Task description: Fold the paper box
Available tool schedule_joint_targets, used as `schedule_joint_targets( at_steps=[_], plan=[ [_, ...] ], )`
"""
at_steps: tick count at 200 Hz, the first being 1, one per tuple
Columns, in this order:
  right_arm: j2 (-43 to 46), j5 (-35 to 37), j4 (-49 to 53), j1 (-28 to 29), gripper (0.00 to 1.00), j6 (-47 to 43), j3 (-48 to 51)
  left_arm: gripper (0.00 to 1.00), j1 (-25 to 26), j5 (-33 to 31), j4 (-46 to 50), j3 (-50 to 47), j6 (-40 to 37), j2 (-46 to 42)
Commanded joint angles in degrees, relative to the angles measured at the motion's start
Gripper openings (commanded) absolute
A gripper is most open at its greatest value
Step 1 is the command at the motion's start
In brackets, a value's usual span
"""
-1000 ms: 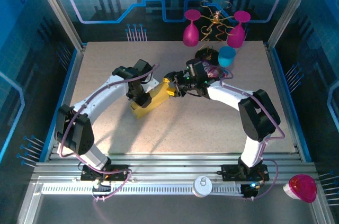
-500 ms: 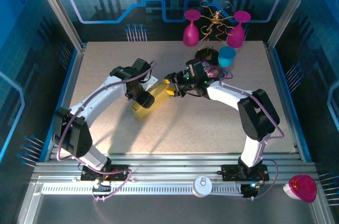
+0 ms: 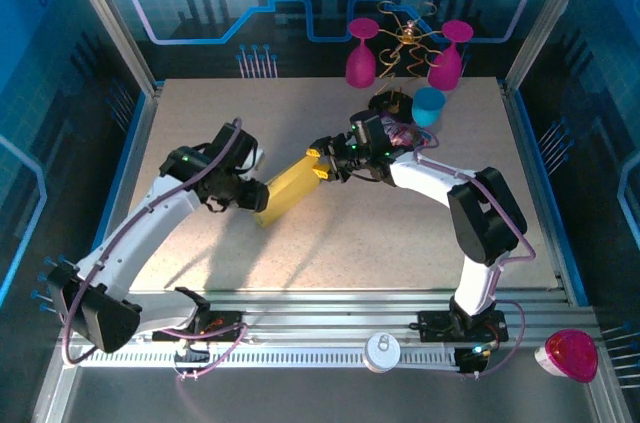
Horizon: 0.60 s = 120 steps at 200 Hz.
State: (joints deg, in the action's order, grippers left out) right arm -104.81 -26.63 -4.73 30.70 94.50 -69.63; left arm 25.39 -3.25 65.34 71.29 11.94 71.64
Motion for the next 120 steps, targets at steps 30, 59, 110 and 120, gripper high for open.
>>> schedule_joint_targets(
  at_steps=[30,59,110,120],
  plan=[
    [-1.4,0.0,1.5,-0.2,0.45,0.6,-1.7,0.44,-0.2,-5.2,4.2,-2.9,5.3,1.8],
    [-1.3,-0.2,1.5,-0.2,0.45,0.6,-1.6,0.43,-0.2,-8.9,1.1,-2.8,3.4,2.4],
    [-1.4,-0.3,1.5,-0.4,0.44,0.6,-1.6,0.44,-0.3,-9.7,-2.5,-3.1,-1.3,6.0],
    [-1.4,-0.4,1.5,-0.4,0.44,0.6,-1.6,0.42,-0.7,-9.8,-3.1,-2.9,-1.4,6.6]
  ],
)
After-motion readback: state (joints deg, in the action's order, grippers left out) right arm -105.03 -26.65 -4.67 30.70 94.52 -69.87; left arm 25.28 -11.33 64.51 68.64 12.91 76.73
